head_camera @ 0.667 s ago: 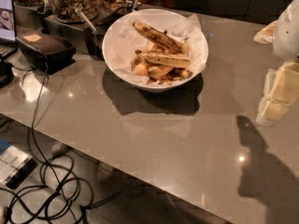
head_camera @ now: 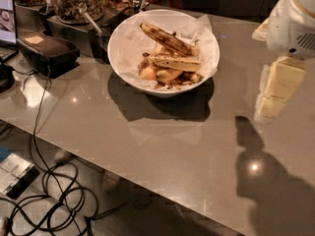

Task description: Pick banana from white bowl

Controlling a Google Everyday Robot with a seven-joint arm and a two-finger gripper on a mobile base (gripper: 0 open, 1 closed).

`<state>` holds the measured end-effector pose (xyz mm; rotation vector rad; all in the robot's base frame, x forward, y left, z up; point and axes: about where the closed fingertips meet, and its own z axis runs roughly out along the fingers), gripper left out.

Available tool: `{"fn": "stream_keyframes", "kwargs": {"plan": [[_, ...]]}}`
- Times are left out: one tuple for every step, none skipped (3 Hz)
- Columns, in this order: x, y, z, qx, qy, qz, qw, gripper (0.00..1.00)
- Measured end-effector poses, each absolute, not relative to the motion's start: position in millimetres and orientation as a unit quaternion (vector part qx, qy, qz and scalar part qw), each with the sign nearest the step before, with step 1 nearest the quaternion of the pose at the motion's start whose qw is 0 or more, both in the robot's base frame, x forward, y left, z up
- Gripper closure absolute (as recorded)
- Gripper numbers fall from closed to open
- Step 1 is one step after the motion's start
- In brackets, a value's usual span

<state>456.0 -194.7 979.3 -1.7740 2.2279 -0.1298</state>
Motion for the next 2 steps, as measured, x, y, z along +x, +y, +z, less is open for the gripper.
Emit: {"fn": "stream_keyframes", "kwargs": {"plan": [[486.5, -169.5, 977.8, -0.632, 0.766, -0.036, 0.113, 0.00], [490.7, -162.5, 980.8, -0.635, 0.762, -0.037, 0.122, 0.00]]}}
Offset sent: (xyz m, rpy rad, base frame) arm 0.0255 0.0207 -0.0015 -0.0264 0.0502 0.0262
